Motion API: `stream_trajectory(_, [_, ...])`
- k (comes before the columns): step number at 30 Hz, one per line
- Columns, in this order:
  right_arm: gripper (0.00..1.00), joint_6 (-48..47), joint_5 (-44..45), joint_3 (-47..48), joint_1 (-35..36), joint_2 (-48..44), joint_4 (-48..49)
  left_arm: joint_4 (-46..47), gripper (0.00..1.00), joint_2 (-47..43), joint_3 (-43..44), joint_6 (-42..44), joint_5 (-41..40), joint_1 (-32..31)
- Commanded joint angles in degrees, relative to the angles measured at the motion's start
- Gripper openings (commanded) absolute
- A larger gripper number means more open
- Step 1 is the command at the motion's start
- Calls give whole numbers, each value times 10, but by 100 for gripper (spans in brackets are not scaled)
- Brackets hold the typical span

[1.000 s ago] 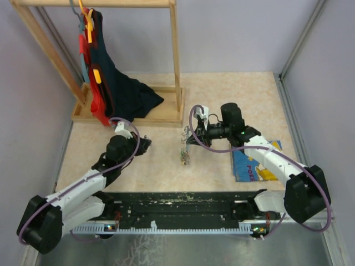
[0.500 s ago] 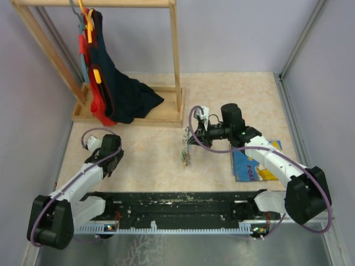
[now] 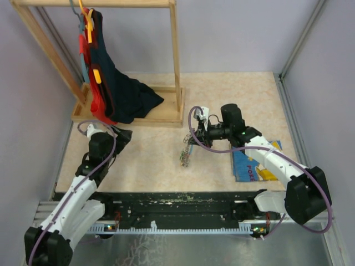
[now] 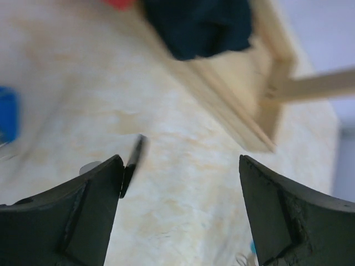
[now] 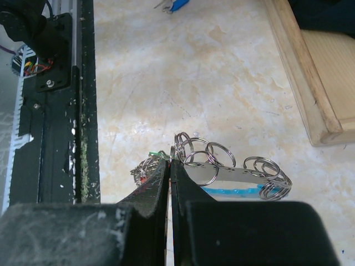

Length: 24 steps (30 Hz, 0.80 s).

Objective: Remove the keys from the keyring

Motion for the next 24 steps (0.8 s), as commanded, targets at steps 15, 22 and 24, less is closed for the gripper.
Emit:
stream_trajectory(15, [0,-13,0,43,-14,-23,17,129,65,8,-43,106,65,2])
stream_trajectory(22, [0,-14,10,44,-19,-28,14,138,54,167,6,121,152,-17])
stream_trajectory(24, [0,-14,14,44,-21,-29,13,136,55,189,12,123,138,-28])
